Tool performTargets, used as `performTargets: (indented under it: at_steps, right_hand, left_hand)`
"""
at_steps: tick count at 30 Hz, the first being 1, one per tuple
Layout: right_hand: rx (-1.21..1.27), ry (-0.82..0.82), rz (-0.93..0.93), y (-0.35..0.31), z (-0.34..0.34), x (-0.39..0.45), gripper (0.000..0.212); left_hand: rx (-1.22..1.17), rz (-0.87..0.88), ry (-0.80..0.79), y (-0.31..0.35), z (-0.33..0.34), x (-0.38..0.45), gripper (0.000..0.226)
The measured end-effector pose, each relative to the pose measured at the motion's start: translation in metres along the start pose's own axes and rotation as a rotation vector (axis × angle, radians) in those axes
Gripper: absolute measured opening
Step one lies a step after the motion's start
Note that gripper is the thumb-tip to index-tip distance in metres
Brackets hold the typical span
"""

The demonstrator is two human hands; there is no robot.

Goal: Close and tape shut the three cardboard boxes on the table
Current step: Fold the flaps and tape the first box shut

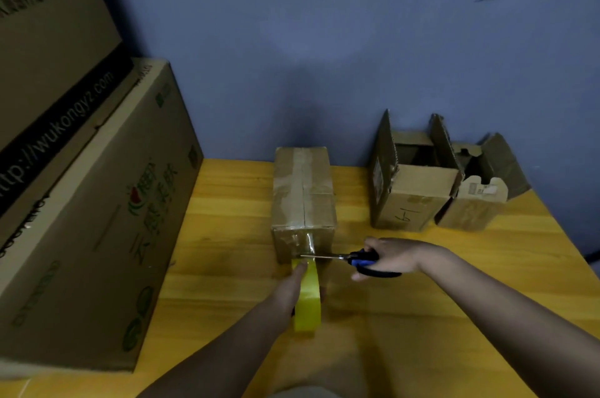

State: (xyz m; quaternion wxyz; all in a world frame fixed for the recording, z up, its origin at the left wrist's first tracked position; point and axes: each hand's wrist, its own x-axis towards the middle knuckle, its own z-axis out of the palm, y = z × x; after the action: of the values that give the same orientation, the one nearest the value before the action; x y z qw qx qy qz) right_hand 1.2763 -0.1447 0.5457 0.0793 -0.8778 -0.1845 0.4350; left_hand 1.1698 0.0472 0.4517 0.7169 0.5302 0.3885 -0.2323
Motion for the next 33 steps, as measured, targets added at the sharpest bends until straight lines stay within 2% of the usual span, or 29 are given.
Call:
performTargets:
  at_steps: [5, 15, 18, 21, 30, 33]
  right_hand:
    - [-0.001, -0.021, -0.041, -0.008, -0.002, 0.017, 0.043]
    - [-0.103, 0.012, -0.105, -0.015, -0.008, 0.036, 0.043]
    - [-0.121, 0.035, -0.134, -0.013, -0.009, 0.038, 0.050]
    - [-0.193, 0.071, -0.156, -0.013, -0.010, 0.038, 0.053]
    - [-0.466, 0.201, -0.228, -0.016, -0.008, 0.032, 0.042]
    - [-0.483, 0.215, -0.212, -0.017, -0.002, 0.031, 0.047]
  left_hand:
    - [0.009, -0.001, 0.000, 0.002, 0.000, -0.004, 0.042]
    - [-0.010, 0.002, -0.024, 0.004, 0.001, -0.005, 0.040]
    - [-0.009, 0.005, -0.031, 0.005, 0.001, -0.006, 0.039]
    - [0.000, 0.010, -0.023, 0.007, 0.001, -0.006, 0.039]
    - [-0.011, 0.018, -0.030, 0.001, -0.001, -0.009, 0.040]
    - [-0.035, 0.049, -0.038, -0.006, -0.005, -0.007, 0.036]
